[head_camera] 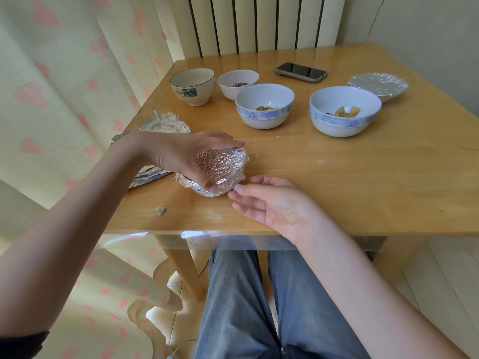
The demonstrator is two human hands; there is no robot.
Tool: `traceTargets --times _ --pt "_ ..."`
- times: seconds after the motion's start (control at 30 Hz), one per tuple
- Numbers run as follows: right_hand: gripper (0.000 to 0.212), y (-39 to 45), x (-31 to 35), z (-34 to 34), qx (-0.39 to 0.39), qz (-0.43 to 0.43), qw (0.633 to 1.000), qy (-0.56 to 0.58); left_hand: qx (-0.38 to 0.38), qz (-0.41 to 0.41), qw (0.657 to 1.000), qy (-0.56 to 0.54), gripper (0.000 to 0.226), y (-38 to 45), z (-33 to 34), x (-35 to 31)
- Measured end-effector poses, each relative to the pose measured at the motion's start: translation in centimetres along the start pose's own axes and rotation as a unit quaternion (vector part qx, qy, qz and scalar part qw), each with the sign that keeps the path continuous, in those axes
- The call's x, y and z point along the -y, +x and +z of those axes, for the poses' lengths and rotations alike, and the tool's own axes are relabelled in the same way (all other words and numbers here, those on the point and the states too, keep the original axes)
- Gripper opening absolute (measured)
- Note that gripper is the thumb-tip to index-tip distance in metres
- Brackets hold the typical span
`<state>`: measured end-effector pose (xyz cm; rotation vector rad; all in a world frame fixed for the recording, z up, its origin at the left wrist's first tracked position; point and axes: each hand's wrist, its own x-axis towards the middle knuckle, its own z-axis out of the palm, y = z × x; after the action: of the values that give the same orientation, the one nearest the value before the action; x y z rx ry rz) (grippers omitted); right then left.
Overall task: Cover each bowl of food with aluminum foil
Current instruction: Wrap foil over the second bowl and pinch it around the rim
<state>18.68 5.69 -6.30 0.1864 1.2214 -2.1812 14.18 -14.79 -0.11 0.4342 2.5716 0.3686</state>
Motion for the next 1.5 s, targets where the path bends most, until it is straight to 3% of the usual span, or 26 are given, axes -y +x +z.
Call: traceTargets --times 0.23,0.4,0.63,0.97,1.13,1.3,1.5 --pt "0.037 0.2 0.3 0.3 -0.008 -0.005 0.998 -0.064 0.004 -0.018 1.0 -0.01 0.121 0.1 0.0 0.2" --pt "0.025 0.6 0.7 0.1 0.0 -0.033 0.991 -0.131 0.009 -0.021 1.0 -0.003 0.122 0.1 0.0 0.0" --pt "0.02 0.9 1.1 -0.5 0.045 -0.039 0.986 -0.154 0.048 -0.002 0.999 0.005 0.108 -0.3 -0.1 -0.3" --pt "0.03 1.7 0.3 -0.3 -0.026 -0.118 0.97 -0.213 0.034 0.01 0.999 0.007 0.106 -0.3 0.1 -0.4" --pt "0.038 2.5 0.1 -0.8 -0.053 -0.209 0.92 -0.329 0.024 0.018 1.0 0.001 0.099 -0.4 0.1 -0.6" --pt "0.038 3.5 1.0 -1.6 -0.076 -0.333 0.797 -0.498 0.017 0.015 1.0 -0.007 0.102 -0.3 0.2 -0.5" --pt "0.04 3.4 1.6 -2.1 -0.092 -0.348 0.716 -0.599 0.006 0.014 1.0 -0.007 0.1 -0.4 0.2 -0.5"
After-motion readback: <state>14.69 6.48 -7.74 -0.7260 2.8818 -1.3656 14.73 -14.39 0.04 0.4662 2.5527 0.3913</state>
